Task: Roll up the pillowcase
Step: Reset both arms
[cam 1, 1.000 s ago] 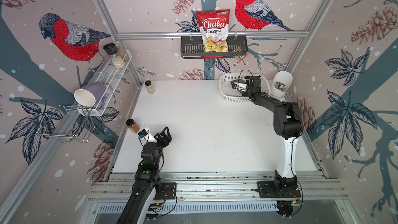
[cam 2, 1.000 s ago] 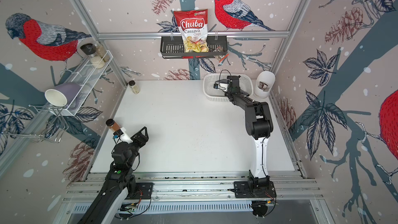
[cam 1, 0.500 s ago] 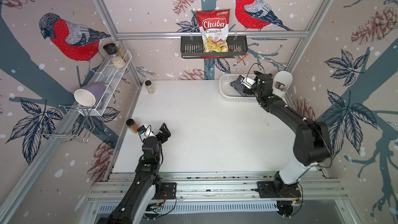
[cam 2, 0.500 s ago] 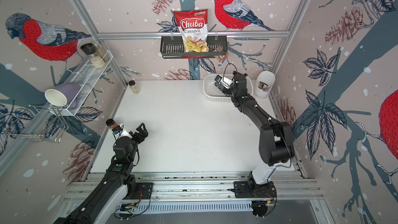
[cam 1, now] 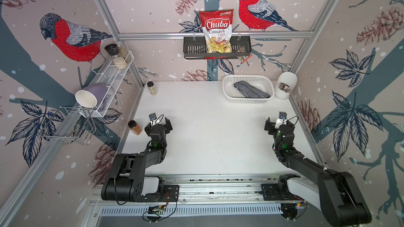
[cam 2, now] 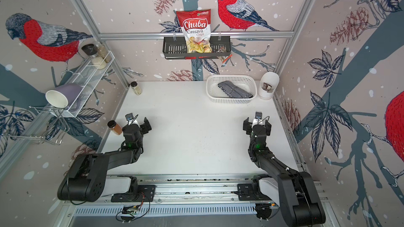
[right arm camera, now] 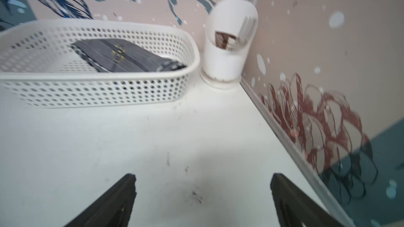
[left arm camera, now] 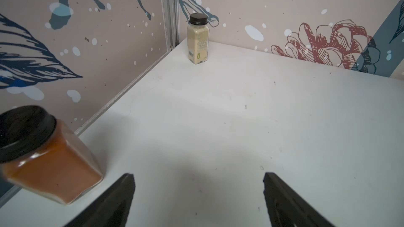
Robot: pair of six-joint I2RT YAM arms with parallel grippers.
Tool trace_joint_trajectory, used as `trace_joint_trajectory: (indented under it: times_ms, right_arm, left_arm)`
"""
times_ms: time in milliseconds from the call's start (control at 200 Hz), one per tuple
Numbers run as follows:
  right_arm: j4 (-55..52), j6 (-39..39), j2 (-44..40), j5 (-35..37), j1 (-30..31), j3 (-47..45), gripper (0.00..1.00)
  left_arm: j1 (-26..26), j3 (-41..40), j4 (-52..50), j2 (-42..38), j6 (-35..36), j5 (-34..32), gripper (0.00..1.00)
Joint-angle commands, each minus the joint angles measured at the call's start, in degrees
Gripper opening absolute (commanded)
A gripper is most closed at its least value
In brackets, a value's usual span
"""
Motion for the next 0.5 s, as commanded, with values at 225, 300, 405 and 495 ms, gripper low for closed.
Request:
trace_joint_trajectory:
  times_ms: [225, 300, 405, 495]
  right_arm:
    - [22.89, 7.01, 8.90, -16.22, -6.03, -1.20, 1.00]
    - [30.40, 4.68, 12.35, -15.00, -4.72, -3.07, 1.00]
    - [32.71, 4.14, 20.20, -16.18, -4.74, -0.50, 1.00]
    - [27.12, 4.27, 21.17, -16.55, -4.90, 2.68, 1.00]
  left_arm:
    - [1.53, -8.54, 28.94, 7.80, 2.64, 2.08, 0.95]
    - [1.54, -7.58, 28.98, 8.61, 3.33, 2.87, 0.95]
    - [1.66, -5.73, 26.22, 9.07, 3.14, 2.74, 0.95]
    - [1.33, -1.28, 17.76, 9.21, 3.52, 2.43, 0.96]
